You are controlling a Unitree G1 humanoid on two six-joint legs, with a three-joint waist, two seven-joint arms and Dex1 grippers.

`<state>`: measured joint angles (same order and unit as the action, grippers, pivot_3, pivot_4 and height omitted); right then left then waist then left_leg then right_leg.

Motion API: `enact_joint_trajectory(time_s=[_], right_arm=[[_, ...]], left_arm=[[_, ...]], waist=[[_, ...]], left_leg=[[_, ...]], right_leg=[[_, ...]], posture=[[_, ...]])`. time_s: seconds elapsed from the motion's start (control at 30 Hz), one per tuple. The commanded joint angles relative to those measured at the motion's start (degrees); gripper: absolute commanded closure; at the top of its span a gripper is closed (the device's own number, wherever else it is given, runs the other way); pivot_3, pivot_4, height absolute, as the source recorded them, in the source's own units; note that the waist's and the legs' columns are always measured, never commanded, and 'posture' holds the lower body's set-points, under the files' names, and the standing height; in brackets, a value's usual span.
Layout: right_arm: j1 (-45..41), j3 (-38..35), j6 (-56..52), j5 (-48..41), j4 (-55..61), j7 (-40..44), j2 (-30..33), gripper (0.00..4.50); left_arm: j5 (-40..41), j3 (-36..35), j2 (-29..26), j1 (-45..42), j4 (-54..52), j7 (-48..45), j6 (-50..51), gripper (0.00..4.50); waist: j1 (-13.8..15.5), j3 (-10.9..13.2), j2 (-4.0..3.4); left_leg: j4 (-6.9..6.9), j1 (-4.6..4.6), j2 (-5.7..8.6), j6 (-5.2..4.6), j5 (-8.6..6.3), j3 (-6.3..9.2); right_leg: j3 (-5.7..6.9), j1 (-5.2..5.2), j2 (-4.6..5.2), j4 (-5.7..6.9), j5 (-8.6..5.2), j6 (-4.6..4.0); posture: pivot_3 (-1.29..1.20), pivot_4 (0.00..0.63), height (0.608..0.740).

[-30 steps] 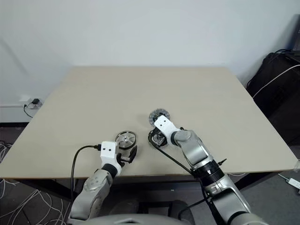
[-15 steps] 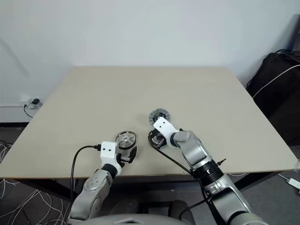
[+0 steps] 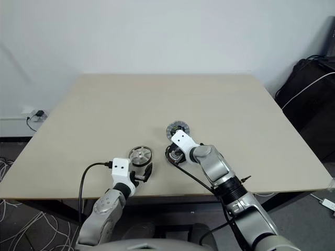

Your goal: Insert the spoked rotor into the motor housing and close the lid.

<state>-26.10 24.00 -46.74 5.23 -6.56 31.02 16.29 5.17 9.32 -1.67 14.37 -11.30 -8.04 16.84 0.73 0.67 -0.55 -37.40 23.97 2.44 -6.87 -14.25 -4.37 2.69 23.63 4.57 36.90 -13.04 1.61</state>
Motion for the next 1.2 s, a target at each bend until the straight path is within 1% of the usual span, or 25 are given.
enact_joint_trajectory(time_s=[0.03, 0.23, 0.3, 0.33, 0.37, 0.63, 0.67, 0.7, 0.73, 1.03, 1.2], right_arm=[[-1.2, -1.1, 0.6, 0.1, 0.1, -0.2, 0.3, 4.49], [-0.9, -0.5, 0.5, -0.8, 1.2, 2.3, 0.7, 4.49], [-0.6, -0.7, 0.9, -0.4, 1.9, 1.8, 0.7, 4.49], [-0.6, -1.0, 1.0, -0.4, 2.3, 1.5, 0.6, 4.02], [-0.5, -1.3, 1.0, -0.7, 3.2, 1.5, 0.6, 3.82], [0.6, -3.3, 0.7, -1.7, 8.0, 0.2, 0.3, 3.82], [0.8, -3.5, 0.8, -1.6, 8.0, -0.3, 0.0, 4.2], [0.9, -3.6, 1.0, -1.5, 7.8, -0.8, -0.3, 4.42], [1.1, -3.7, 1.1, -1.5, 7.5, -1.2, -0.6, 4.47], [1.1, -3.0, 1.9, -1.4, 4.6, -2.2, -2.1, 4.47], [0.9, -2.9, 2.9, -0.9, 0.3, -2.7, -2.4, 4.47]], left_arm=[[0.3, 0.0, 0.6, -0.5, -1.3, 0.0, -1.3, 0.0], [0.3, 0.0, 0.6, -0.4, -1.3, 0.0, -1.3, 0.0], [0.3, 0.1, 0.6, -0.4, -1.2, 0.0, -1.3, 0.0], [0.3, 0.1, 0.6, -0.4, -1.2, 0.0, -1.3, 0.0], [0.3, 0.1, 0.6, -0.4, -1.3, 0.0, -1.3, 0.0], [0.3, 0.1, 0.4, -0.4, -1.2, -0.2, -1.2, 0.0], [0.3, 0.1, 0.4, -0.5, -1.2, -0.3, -1.2, 0.0], [0.3, 0.2, 0.4, -0.6, -1.2, -0.3, -1.2, 0.0], [0.3, 0.2, 0.4, -0.6, -1.2, -0.3, -1.1, 0.0], [0.3, 0.1, 0.2, -0.5, -1.5, -0.3, -1.0, 0.0], [0.3, -0.1, 0.2, -0.4, -1.7, -0.3, -1.0, 0.0]], waist=[[0.0, 0.0, 0.0], [0.0, 0.0, 0.0], [0.1, 0.0, 0.0], [0.1, 0.0, 0.0], [0.0, 0.0, 0.0], [0.1, 0.0, -0.01], [0.1, 0.0, -0.01], [0.1, 0.0, -0.01], [0.1, 0.0, -0.01], [0.0, 0.0, -0.01], [0.0, 0.0, -0.01]], left_leg=[[0.0, 0.0, 0.0, 0.0, 0.0, 0.0], [0.0, 0.0, 0.0, 0.0, 0.0, 0.0], [0.0, 0.01, 0.0, 0.0, 0.0, 0.0], [0.0, 0.02, 0.0, 0.0, 0.0, 0.0], [0.0, 0.02, 0.0, 0.0, 0.0, 0.0], [0.0, 0.04, 0.0, -0.01, 0.0, 0.0], [0.0, 0.04, 0.0, -0.01, 0.0, 0.0], [0.0, 0.04, 0.0, -0.01, 0.0, 0.0], [0.0, 0.04, 0.0, 0.0, 0.0, 0.0], [0.0, 0.05, 0.0, 0.0, 0.0, 0.0], [0.0, 0.04, 0.0, 0.0, 0.0, 0.0]], right_leg=[[0.0, 0.0, 0.0, 0.0, 0.0, 0.0], [0.01, 0.0, 0.0, -0.01, 0.0, 0.0], [0.01, 0.0, 0.0, -0.03, 0.0, 0.0], [0.0, 0.0, 0.0, -0.04, 0.0, 0.0], [0.0, 0.01, -0.01, -0.06, 0.0, 0.0], [0.01, 0.03, 0.0, -0.04, 0.0, 0.0], [0.01, 0.03, 0.0, -0.04, 0.0, 0.0], [0.01, 0.03, 0.0, -0.04, 0.0, 0.0], [0.01, 0.03, 0.0, -0.04, 0.0, 0.0], [0.01, 0.03, 0.0, -0.04, 0.0, 0.0], [0.01, 0.03, 0.0, -0.03, 0.0, 0.0]], posture=[[0.0, 0.0, 0.74], [0.0, 0.0, 0.74], [0.0, 0.0, 0.74], [0.0, 0.0, 0.74], [0.0, 0.0, 0.74], [0.0, 0.0, 0.74], [0.0, 0.0, 0.74], [0.0, 0.0, 0.74], [0.0, 0.0, 0.74], [0.0, 0.0, 0.74], [0.0, 0.0, 0.74]])
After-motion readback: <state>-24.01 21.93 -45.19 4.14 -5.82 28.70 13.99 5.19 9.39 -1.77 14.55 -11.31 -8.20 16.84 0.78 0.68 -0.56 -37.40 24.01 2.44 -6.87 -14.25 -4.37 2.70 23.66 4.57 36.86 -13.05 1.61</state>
